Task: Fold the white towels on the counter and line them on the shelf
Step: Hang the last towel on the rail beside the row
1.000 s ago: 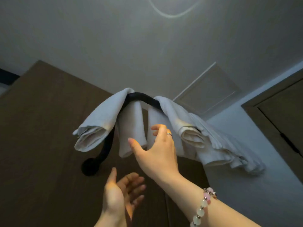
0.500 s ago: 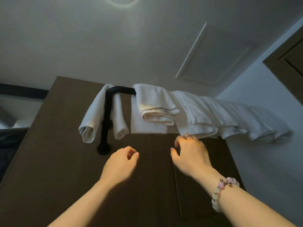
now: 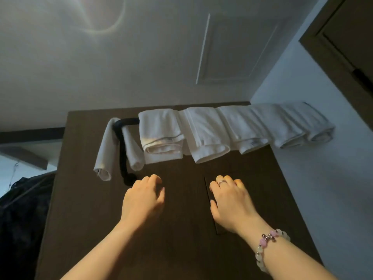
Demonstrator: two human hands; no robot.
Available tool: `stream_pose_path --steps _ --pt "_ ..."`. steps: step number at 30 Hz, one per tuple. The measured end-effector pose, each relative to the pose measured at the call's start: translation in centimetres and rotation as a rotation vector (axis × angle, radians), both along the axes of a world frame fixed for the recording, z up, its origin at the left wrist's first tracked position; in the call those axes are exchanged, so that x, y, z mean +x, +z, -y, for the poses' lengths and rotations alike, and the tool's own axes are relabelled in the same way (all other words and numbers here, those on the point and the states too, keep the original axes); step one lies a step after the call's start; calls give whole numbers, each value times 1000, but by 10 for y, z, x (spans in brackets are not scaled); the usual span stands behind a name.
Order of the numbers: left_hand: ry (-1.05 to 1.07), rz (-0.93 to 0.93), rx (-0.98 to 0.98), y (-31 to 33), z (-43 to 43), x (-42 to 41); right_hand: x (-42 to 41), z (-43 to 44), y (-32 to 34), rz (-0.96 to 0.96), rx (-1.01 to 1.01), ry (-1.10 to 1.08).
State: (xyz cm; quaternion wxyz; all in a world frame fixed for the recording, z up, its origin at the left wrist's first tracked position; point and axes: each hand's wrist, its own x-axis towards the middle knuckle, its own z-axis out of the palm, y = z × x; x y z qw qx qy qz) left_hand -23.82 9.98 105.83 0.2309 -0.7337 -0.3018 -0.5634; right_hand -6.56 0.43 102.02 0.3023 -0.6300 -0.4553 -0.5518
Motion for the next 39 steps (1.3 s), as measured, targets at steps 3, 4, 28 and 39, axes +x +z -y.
stream_pose_path --steps 3,4,28,39 --pt "-29 14 20 10 8 1 -2 11 10 -7 28 7" --pt "-40 13 28 14 9 1 -2 12 15 -13 38 4" --pt "91 0 157 216 -43 71 69 -48 241 -112 148 -7" --pt "404 -27 287 207 -81 68 66 -97 237 -72 96 88"
